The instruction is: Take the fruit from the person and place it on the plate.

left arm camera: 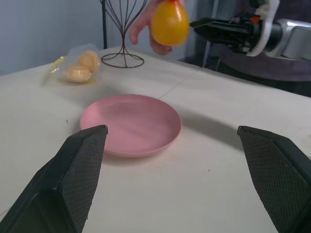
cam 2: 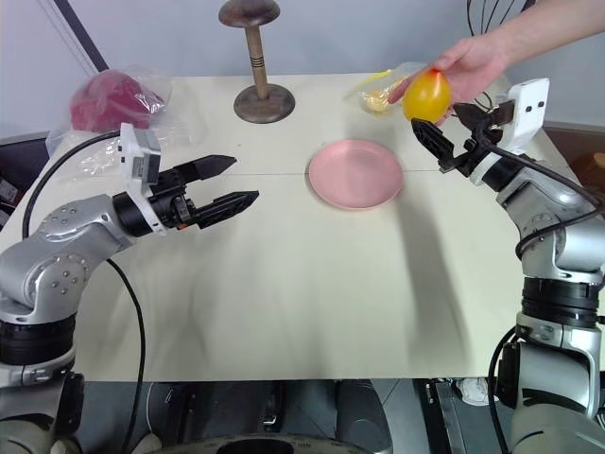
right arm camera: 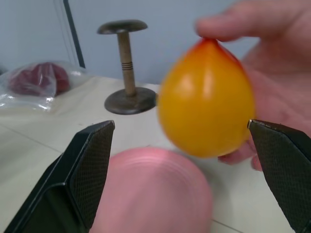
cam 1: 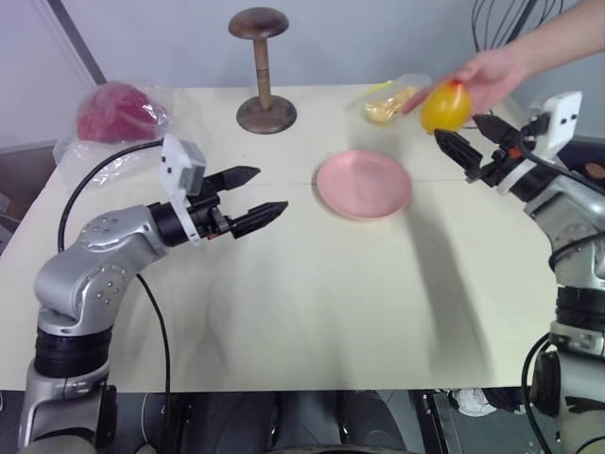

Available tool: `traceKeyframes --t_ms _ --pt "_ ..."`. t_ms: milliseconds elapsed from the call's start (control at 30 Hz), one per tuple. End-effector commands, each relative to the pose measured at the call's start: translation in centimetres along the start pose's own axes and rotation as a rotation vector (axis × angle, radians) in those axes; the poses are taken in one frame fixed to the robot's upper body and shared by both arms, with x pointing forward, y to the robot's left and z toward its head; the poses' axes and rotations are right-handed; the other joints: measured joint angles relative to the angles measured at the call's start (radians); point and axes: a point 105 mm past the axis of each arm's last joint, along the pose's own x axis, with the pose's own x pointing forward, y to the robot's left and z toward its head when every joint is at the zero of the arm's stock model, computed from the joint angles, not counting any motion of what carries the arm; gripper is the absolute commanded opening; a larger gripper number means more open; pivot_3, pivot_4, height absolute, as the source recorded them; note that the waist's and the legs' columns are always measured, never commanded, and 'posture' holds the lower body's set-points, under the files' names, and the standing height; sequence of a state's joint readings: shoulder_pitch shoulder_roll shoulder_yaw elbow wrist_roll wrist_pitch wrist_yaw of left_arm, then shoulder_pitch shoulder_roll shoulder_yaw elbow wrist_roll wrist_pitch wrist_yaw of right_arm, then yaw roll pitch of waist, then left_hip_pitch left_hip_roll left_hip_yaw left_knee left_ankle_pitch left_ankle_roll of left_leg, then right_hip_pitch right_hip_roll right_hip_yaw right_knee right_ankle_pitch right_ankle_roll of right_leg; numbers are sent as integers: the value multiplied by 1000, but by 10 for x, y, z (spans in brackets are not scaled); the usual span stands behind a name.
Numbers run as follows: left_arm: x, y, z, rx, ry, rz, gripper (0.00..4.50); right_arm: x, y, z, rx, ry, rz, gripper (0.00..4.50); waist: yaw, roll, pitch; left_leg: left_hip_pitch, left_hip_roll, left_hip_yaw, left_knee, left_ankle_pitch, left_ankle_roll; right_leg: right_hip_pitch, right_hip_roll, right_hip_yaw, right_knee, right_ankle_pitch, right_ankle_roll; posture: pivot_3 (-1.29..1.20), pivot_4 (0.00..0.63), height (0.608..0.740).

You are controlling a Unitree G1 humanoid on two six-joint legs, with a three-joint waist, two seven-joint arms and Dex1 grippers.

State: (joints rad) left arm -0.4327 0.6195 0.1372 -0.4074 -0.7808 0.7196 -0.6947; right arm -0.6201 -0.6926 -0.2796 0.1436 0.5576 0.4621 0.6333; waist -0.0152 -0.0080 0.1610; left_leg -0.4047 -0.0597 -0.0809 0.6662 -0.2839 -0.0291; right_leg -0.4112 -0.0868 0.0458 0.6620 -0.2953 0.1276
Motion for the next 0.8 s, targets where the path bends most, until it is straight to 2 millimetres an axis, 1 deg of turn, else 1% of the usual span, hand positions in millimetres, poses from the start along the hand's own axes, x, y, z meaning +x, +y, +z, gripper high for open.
traceKeyframes --t_ms 33,167,300,400,433,467,567,733,800 --pt "-4 -3 10 34 -33 10 4470 7 -1 14 -39 -55 10 4500 0 0 0 0 0 0 0 0 0 0 0 0 0 0 0 0 150 740" --pt "-5 -6 7 28 -31 13 4470 14 -1 15 -39 -64 15 4500 -1 0 0 0 0 0 0 0 0 0 0 0 0 0 0 0 150 740" --pt "-7 -8 5 22 -25 9 4470 16 -3 14 -43 -64 13 4500 1 0 0 0 0 0 0 0 0 0 0 0 0 0 0 0 150 740" --pt "-9 -12 4 18 -17 -10 4500 16 -4 14 -43 -64 12 3717 1 0 0 0 0 0 0 0 0 0 0 0 0 0 0 0 150 740" --pt "-10 -13 4 13 -15 -19 4500 17 -5 14 -44 -65 11 3271 0 0 0 0 0 0 0 0 0 0 0 0 0 0 0 0 150 740" --pt "-10 -15 4 7 -14 -29 4500 17 -5 14 -45 -65 10 3206 0 0 0 0 0 0 0 0 0 0 0 0 0 0 0 0 150 740" --pt "-11 -18 4 -3 -14 -48 4500 17 -4 15 -48 -67 9 3206 0 0 0 0 0 0 0 0 0 0 0 0 0 0 0 0 150 740" --pt "-10 -18 4 -2 -11 -48 4500 18 -3 18 -47 -72 4 3206 1 0 0 0 0 0 0 0 0 0 0 0 0 0 0 0 150 740" --pt "-10 -17 3 -1 -9 -47 4500 24 9 15 -43 -59 52 3206 0 0 0 0 0 0 0 0 0 0 0 0 0 0 0 0 150 740"
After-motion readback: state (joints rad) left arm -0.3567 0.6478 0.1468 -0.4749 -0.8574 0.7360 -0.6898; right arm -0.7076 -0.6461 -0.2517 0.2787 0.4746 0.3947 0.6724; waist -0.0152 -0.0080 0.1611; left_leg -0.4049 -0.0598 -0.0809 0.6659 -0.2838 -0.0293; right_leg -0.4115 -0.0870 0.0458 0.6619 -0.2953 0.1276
